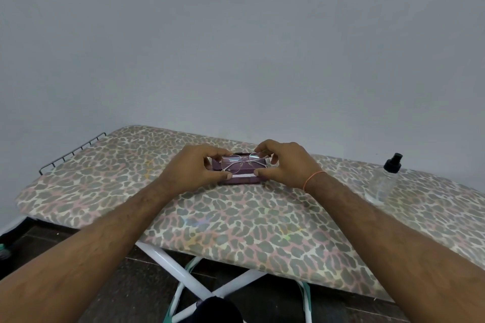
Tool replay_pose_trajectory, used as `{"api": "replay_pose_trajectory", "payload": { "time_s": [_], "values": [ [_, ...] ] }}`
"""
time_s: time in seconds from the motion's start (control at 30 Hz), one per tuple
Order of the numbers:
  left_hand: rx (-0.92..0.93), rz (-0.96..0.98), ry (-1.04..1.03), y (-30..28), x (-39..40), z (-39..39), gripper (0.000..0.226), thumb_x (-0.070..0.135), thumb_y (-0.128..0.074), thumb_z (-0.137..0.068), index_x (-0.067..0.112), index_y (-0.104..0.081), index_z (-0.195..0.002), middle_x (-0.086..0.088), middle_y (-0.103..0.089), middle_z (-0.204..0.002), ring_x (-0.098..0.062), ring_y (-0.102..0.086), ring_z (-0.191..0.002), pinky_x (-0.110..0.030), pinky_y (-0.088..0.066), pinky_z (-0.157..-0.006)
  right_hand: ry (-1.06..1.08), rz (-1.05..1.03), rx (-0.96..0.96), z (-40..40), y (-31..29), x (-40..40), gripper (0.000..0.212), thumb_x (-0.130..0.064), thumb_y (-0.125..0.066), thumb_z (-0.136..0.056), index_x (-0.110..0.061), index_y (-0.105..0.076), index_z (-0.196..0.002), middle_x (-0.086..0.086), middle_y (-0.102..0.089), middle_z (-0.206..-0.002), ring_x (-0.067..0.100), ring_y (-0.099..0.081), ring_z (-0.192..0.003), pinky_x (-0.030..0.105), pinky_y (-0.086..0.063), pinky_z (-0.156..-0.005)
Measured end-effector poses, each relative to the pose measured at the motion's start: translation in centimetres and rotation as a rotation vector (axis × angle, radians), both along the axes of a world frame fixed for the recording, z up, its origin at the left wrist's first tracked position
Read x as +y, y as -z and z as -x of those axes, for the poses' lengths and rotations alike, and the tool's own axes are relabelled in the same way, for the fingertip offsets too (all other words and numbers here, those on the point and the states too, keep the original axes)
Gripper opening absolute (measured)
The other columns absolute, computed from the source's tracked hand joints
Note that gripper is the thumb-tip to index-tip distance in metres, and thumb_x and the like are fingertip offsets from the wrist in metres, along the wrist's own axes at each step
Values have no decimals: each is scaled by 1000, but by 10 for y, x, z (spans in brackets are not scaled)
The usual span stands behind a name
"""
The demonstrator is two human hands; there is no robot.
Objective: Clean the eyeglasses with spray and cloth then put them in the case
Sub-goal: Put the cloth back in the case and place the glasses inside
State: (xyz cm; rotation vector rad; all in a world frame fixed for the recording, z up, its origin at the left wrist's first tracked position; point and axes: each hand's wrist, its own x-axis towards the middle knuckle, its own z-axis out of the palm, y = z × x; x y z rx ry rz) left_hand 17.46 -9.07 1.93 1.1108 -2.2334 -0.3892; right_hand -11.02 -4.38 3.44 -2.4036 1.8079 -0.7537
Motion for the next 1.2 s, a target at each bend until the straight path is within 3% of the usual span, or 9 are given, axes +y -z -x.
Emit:
{"api": "replay_pose_trajectory", "payload": {
  "time_s": [0.2, 0.5, 0.63, 0.73, 0.83, 0.93, 1.07, 1.2],
  "values": [
    [-10, -55, -6, 5, 6, 0, 57, 51, -92, -77, 45, -75, -131, 27, -73, -103, 2, -69, -84, -25, -56, -74, -14, -62, -26, 2, 11, 0, 53, -47, -89, -82, -33, -66, -128, -12, -76, -119, 15, -68, -93, 34, -55, -85],
    [-21, -102, 4, 8, 6, -2, 58, 48, -90, -83, 42, -73, -138, 18, -77, -114, 1, -71, -86, -20, -53, -75, -1, -104, -89, 3, 17, 6, 50, -51, -87, -81, -37, -70, -126, -13, -75, -115, 10, -67, -95, 31, -54, -86],
    [-35, -96, 28, 8, 7, -1, 43, 49, -86, -86, 47, -77, -128, 18, -72, -112, -5, -69, -92, -31, -59, -83, -15, -137, -116, 3, 16, 9, 39, -45, -86, -86, -34, -74, -121, -20, -73, -105, -2, -66, -94, 22, -50, -84],
    [-40, -127, 27, 11, 5, -1, 43, 51, -85, -87, 46, -76, -129, 15, -62, -119, -7, -66, -100, -35, -60, -91, -18, -148, -100, 2, 15, 12, 37, -43, -84, -89, -32, -76, -123, -21, -70, -104, 4, -67, -97, 23, -49, -87],
    [22, -174, 9, 16, 4, -2, 56, 53, -88, -83, 41, -71, -136, 15, -52, -136, -10, -66, -106, -33, -61, -95, -23, -149, -71, 3, 15, 15, 42, -49, -82, -90, -31, -75, -128, -15, -73, -111, 10, -69, -102, 31, -55, -93],
    [77, -212, -46, 19, 4, -3, 90, 53, -93, -78, 41, -50, -156, 11, -41, -147, -11, -68, -102, -27, -60, -87, -30, -144, -69, 4, 18, 20, 50, -54, -81, -90, -31, -73, -133, -10, -75, -124, 13, -68, -110, 37, -55, -100],
    [115, -353, -49, 24, 1, -4, 116, 66, -90, -68, 43, -33, -166, 16, -60, -142, -5, -67, -110, -32, -58, -96, -43, -99, -84, 3, 27, 25, 62, -58, -84, -84, -28, -69, -137, -8, -71, -133, 14, -65, -119, 40, -53, -106],
    [156, -412, 10, 29, -1, -3, 116, 57, -94, -69, 37, -34, -167, 22, -72, -132, -7, -69, -116, -40, -56, -107, -31, -19, -199, 3, 34, 26, 85, -55, -92, -75, -26, -57, -147, -5, -58, -139, 15, -57, -122, 42, -50, -108]
  ]
}}
